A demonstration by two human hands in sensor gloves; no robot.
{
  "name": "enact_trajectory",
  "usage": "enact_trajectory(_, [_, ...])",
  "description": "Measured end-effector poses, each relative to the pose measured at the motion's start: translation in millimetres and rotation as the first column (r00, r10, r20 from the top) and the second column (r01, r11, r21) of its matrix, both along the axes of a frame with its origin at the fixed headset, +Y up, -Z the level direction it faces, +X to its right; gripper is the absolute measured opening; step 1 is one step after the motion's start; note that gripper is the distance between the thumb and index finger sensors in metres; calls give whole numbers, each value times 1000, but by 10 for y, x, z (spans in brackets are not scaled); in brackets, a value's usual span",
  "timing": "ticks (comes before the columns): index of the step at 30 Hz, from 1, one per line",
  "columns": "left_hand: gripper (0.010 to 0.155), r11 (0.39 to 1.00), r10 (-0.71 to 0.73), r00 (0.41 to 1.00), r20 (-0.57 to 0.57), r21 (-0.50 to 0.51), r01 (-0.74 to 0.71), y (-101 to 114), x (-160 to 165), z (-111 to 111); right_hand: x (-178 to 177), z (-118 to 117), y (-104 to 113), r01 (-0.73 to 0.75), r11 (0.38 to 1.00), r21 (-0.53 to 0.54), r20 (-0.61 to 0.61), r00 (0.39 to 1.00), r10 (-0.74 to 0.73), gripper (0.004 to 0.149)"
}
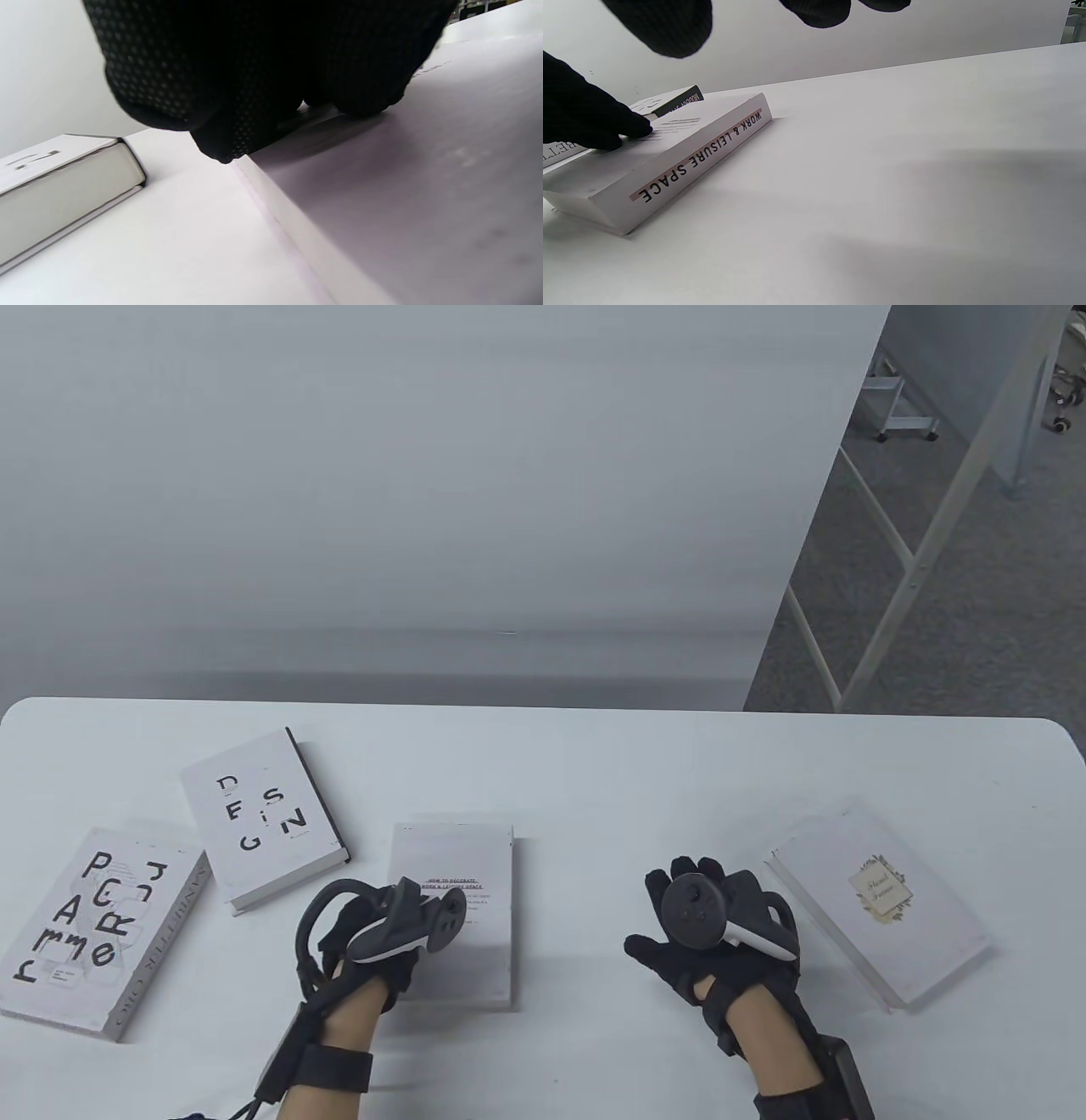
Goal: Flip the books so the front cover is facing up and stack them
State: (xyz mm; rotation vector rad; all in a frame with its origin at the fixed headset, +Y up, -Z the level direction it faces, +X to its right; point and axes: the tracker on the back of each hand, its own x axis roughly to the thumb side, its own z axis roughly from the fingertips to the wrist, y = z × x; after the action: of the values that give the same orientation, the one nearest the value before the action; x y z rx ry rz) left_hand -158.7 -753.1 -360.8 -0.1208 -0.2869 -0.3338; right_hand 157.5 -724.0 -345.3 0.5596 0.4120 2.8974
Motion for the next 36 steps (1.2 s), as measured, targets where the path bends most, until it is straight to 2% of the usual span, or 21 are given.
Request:
enact_trajectory(4, [42,997,-64,997,40,34,62,-25,317,116,-37,-14,-88,-18,1000,-24,-7,1000,18,82])
enact_trajectory(11, [41,999,15,996,86,49,-19,-30,816,322,-98,-13,-213,-27,998,-50,-14,1000,26,79])
enact_trajectory(14, [41,992,-76,990,119,107,64,-62,1080,477,-135,-4,-256,19,997,-77,-23,1000,-21,79])
enact_trajectory(17, [41,992,-38,991,129,128,21,-65,1172,535,-151,-1,-293,103,991,-84,-31,994,-106,73])
enact_trajectory(19, [45,995,7,993,115,101,-19,-42,1117,526,-141,5,-300,142,988,-54,0,990,-142,70])
enact_trajectory(22, [53,979,185,982,48,76,-189,25,846,487,-101,2,-315,150,988,-24,36,988,-149,70])
enact_trajectory(25, [56,931,362,928,-90,93,-354,45,517,448,-55,-38,-375,204,979,-22,101,974,-201,67])
enact_trajectory(28, [63,898,440,886,-148,85,-432,-24,304,437,-49,-67,-440,241,969,-48,142,962,-232,64])
enact_trajectory(32, [70,791,603,760,-242,59,-609,-181,61,367,-66,-109,-520,202,976,-86,143,972,-189,64])
enact_trajectory(36, [73,681,699,632,-335,43,-731,-269,-62,298,-99,-125,-607,167,975,-146,137,980,-147,67])
